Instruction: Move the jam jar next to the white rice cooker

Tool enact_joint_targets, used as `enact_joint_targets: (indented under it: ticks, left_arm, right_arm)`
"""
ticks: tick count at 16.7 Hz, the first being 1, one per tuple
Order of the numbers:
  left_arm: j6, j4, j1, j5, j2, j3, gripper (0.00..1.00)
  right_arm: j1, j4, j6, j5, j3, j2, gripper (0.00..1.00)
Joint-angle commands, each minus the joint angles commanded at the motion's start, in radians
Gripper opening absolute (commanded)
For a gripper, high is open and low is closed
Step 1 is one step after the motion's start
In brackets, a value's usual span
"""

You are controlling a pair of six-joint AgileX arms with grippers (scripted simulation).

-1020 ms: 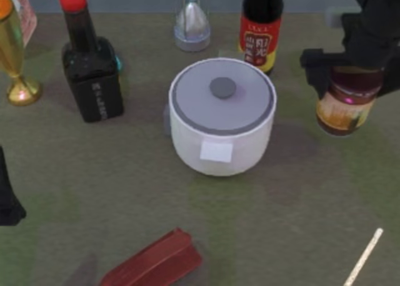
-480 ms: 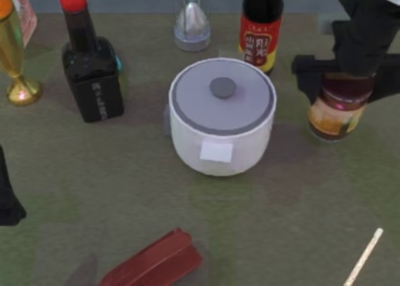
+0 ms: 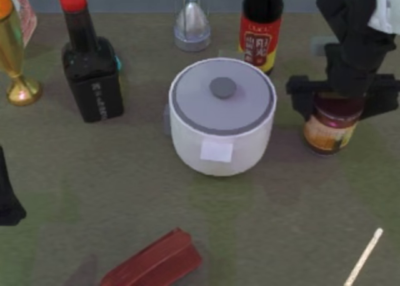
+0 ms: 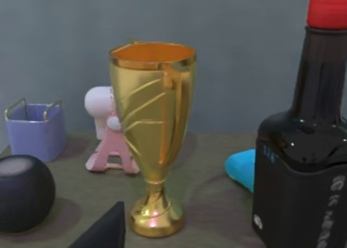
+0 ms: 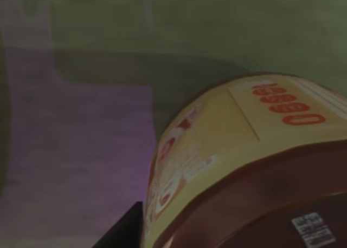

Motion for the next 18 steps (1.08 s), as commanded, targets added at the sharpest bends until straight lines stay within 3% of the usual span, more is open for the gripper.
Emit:
enact_joint_targets:
  ticks: [2,15,18]
  left_arm:
    - [0.000,0.000,0.000,0.000,0.000,0.000,1.00]
    - [0.000,0.000,0.000,0.000,0.000,0.000,1.00]
    - [0.000,0.000,0.000,0.000,0.000,0.000,1.00]
  right_arm:
    - [0.000,0.000,0.000,0.000,0.000,0.000,0.00]
    - [0.000,0.000,0.000,0.000,0.000,0.000,0.98]
    - [0.000,0.000,0.000,0.000,0.000,0.000,1.00]
